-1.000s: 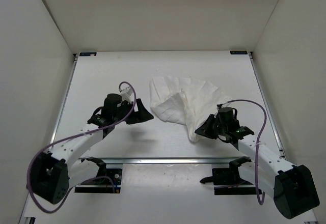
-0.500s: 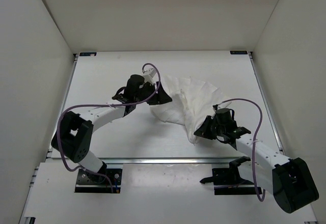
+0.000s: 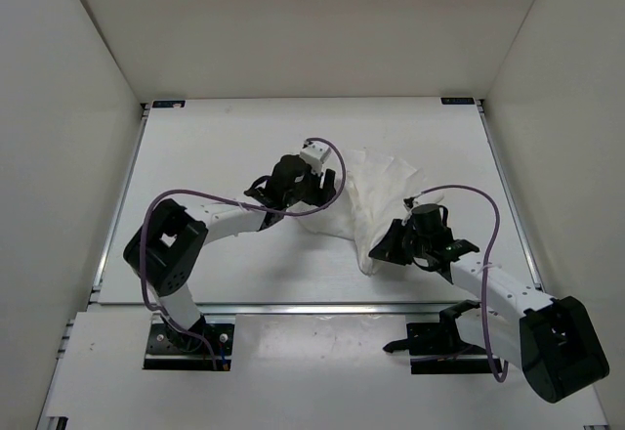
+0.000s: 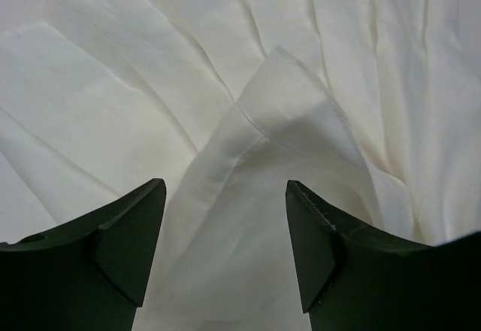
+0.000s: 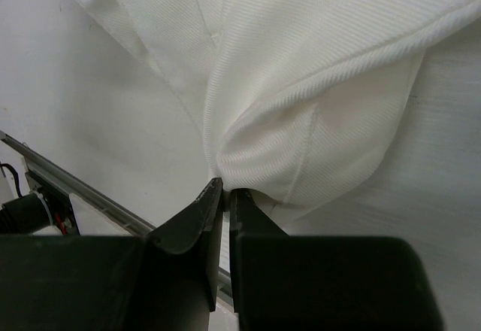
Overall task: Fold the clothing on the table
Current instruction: Flatten the skirt out
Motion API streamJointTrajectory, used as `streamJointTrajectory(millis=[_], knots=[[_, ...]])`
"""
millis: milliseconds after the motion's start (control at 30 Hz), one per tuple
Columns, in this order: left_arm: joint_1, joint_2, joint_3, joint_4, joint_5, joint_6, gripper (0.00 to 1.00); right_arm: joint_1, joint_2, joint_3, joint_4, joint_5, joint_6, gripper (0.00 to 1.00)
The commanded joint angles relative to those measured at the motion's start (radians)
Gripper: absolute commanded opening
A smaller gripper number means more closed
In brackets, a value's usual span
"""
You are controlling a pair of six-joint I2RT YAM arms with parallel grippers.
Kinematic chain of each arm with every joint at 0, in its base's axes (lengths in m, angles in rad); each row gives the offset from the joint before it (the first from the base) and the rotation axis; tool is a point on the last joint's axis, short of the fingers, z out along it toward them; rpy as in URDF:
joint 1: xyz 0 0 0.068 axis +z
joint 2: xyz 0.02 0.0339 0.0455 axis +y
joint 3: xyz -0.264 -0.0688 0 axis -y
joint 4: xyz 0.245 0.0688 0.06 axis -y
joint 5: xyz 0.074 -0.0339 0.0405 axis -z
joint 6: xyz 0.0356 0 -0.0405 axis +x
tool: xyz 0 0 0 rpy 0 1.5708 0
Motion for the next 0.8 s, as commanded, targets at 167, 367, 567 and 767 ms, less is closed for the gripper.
streamJointTrajectory(millis=[167, 367, 567, 767], knots=[[-0.004, 0.120, 0.110, 0.145, -0.039, 0.184, 0.77, -0.008, 0.031, 0.053, 0.019, -0.034, -0.029, 0.00], [-0.002, 0.200, 0.192, 0.120, 0.137, 0.189, 0.38, -0.032, 0.042, 0.083, 0.005, -0.049, -0.034, 0.00], [0.011, 0.095, 0.195, 0.085, 0.091, 0.181, 0.00, -0.069, 0.053, 0.146, -0.024, -0.104, -0.091, 0.00], [0.085, -0.212, 0.253, -0.120, 0.105, 0.168, 0.00, -0.238, -0.007, 0.434, -0.194, -0.205, -0.154, 0.00]])
